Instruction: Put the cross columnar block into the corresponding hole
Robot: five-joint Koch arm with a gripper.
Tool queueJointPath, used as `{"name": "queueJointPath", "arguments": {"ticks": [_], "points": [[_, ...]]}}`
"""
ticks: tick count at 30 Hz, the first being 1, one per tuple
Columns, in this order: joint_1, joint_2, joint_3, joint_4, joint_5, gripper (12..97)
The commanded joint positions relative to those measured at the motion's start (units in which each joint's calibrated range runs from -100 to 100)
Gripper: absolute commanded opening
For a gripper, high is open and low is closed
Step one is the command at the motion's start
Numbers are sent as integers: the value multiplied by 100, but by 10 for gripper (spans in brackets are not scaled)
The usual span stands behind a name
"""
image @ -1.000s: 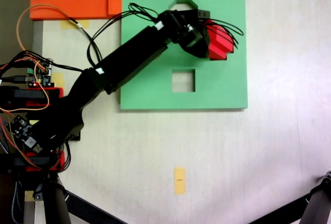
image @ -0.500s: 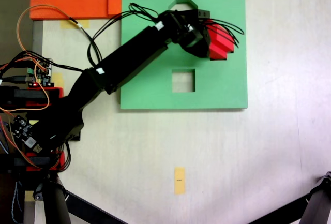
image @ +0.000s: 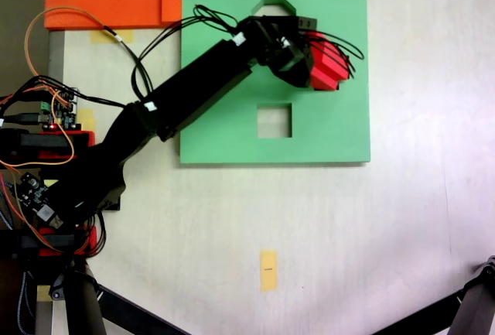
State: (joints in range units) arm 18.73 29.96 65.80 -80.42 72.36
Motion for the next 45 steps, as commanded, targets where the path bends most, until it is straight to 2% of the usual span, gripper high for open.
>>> {"name": "queueJointPath", "arguments": {"ticks": [1,18,26,45], "points": [[15,-510,319,122,317,479],[88,-2102,319,-359,298,469],[147,-1446,299,-899,215,466],[0,-300,319,-822,-317,464]]}}
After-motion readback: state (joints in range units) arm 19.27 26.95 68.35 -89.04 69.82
